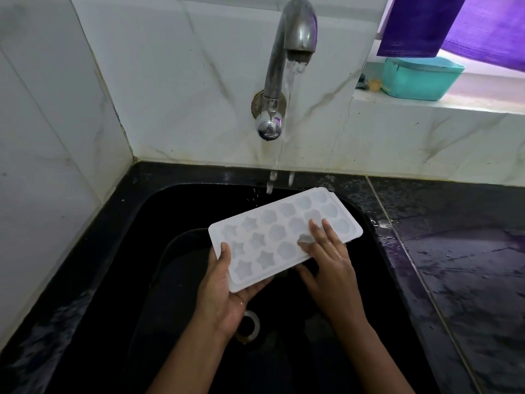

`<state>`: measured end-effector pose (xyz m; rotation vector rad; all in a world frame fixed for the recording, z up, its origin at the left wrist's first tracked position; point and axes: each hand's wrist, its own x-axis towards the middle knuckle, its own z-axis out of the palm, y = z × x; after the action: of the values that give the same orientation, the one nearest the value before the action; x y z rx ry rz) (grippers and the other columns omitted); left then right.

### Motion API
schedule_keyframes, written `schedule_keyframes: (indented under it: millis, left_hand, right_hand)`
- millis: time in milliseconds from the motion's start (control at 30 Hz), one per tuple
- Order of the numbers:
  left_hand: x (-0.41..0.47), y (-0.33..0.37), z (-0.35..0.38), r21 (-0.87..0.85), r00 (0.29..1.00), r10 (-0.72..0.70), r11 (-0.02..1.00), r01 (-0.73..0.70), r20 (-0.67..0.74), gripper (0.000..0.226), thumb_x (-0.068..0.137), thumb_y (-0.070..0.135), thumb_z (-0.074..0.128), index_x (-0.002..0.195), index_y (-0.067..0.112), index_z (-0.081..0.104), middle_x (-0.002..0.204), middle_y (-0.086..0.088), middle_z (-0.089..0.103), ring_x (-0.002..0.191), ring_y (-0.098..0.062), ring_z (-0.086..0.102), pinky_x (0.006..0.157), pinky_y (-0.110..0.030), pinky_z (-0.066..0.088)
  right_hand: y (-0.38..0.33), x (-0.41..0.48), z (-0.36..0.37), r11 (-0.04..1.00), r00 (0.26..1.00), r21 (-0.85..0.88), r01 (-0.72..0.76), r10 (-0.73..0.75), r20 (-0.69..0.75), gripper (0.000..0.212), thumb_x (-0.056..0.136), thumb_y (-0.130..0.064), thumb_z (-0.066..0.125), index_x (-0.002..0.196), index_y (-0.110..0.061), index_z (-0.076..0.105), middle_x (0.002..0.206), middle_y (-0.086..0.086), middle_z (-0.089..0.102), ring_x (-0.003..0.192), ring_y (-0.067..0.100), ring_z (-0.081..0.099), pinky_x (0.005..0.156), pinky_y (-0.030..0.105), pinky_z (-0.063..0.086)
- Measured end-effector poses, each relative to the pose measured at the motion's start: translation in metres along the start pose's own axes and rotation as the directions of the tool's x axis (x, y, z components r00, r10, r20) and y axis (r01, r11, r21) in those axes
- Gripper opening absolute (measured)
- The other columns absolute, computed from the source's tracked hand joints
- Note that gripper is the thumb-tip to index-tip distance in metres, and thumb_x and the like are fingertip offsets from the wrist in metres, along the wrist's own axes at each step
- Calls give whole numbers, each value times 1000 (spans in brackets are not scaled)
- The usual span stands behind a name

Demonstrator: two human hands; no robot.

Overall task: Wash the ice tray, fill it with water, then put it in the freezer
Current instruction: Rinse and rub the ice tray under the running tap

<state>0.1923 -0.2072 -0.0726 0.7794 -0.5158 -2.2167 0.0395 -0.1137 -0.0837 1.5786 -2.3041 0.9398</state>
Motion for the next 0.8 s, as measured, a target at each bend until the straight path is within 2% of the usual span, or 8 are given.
schedule_keyframes:
  millis: [67, 133, 233, 333, 433, 533, 600, 800]
  left_hand:
    - [2, 1, 1, 19, 999, 41, 999, -40, -23, 29, 96, 36, 45, 123, 34, 56, 113, -4, 71, 100, -29, 69, 77, -51, 56]
    - [3, 0, 0, 38, 997, 74, 997, -72, -35, 31, 98, 31, 43, 127, 36, 54, 115, -2, 70, 100, -27, 69, 74, -50, 57]
    - [2, -2, 1, 27, 996, 82, 996, -81, -25, 34, 100, 27, 42, 131, 34, 51, 117, -4, 69, 100, -27, 69, 69, -48, 58]
    - [2, -2, 2, -25, 997, 71, 997, -70, 16, 36, 99, 26, 42, 133, 31, 50, 121, -8, 67, 105, -31, 66, 76, -54, 56]
    - [3, -1, 2, -26, 996, 86, 996, -85, 25, 37, 99, 26, 41, 135, 29, 49, 124, -9, 65, 110, -33, 64, 82, -56, 54]
    - [2, 1, 2, -20, 992, 119, 993, -118, 29, 36, 99, 24, 41, 134, 29, 49, 122, -9, 66, 108, -32, 65, 78, -53, 56]
    - [1, 3, 2, -2, 992, 124, 992, -124, 31, 36, 99, 24, 41, 133, 30, 50, 121, -7, 67, 106, -30, 66, 75, -51, 57]
    - [-2, 5, 2, -8, 990, 142, 990, -141, 27, 36, 99, 24, 41, 134, 29, 49, 121, -8, 67, 107, -30, 66, 81, -54, 55]
  right_hand:
    - [-8, 3, -7, 990, 997, -139, -29, 39, 65, 63, 76, -71, 48, 109, -20, 62, 138, 1, 52, 133, 20, 42, 95, 48, 43]
    - [-20, 6, -16, 968, 989, -227, -109, 129, 75, 81, 72, -86, 31, 118, -25, 59, 135, -4, 55, 127, 20, 48, 92, 44, 37]
    - [-34, 18, -12, 974, 993, -209, -83, 97, 60, 69, 81, -79, 25, 116, -32, 60, 145, -3, 44, 134, 20, 36, 98, 43, 24]
    - [-39, 37, 7, 977, 986, -215, -20, 54, 155, 66, 84, -75, 19, 119, -34, 57, 158, -2, 12, 145, 14, -1, 111, 46, 0]
    - [-44, 50, 17, 984, 968, -168, -58, 97, 233, 75, 79, -77, 7, 122, -34, 52, 155, -8, -19, 138, 7, -30, 110, 45, -17]
    - [-44, 55, 16, 983, 970, -181, 10, 34, 240, 83, 78, -76, -2, 119, -33, 57, 157, -9, -13, 140, 8, -26, 110, 44, -17]
    - [-44, 58, 12, 979, 977, -203, -9, 52, 207, 85, 79, -75, -5, 112, -34, 61, 158, -7, -9, 142, 11, -22, 111, 44, -17]
    - [-46, 58, 7, 979, 962, -189, 72, -18, 272, 82, 80, -76, -1, 120, -34, 57, 156, -11, -14, 140, 8, -25, 111, 43, -18]
